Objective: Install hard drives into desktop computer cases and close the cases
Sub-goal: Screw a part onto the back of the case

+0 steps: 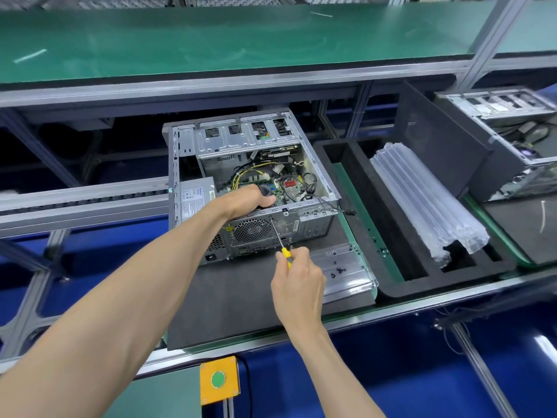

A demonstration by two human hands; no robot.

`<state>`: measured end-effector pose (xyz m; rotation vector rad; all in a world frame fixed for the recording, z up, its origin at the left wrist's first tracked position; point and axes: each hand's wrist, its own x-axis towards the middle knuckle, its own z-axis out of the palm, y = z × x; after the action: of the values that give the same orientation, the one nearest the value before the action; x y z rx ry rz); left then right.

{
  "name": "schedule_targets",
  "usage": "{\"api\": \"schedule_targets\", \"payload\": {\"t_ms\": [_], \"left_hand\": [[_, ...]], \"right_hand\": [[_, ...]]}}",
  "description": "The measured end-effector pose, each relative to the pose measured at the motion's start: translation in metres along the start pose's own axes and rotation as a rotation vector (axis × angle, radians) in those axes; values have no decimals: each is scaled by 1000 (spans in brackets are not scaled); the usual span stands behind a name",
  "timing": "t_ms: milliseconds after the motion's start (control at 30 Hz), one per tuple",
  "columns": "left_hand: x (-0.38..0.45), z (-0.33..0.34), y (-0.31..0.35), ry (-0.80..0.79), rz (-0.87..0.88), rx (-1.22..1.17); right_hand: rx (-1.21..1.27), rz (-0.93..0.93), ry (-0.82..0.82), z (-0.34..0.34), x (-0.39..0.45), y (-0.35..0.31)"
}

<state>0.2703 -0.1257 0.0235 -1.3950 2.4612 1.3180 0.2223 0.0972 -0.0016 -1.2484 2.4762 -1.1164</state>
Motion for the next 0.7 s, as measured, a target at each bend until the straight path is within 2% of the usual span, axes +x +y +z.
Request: {"api": "schedule_targets", "payload": {"t_ms": [133,300,400,600,700], "left_hand": [[-2,0,2,-14,7,-17],[-3,0,3,11,19,-8],[-2,1,2,54,-1,1],[-4,1,2,86,-17,2],[-6,1,2,71,-18,-20]], "right_hand": [[-162,-7,-61,2,0,-2],[86,44,-53,1,0,0],[81,30,-5,0,0,0],[-98,-34,43,0,2,-5],[-33,-37,18,-2,4,-5]]}}
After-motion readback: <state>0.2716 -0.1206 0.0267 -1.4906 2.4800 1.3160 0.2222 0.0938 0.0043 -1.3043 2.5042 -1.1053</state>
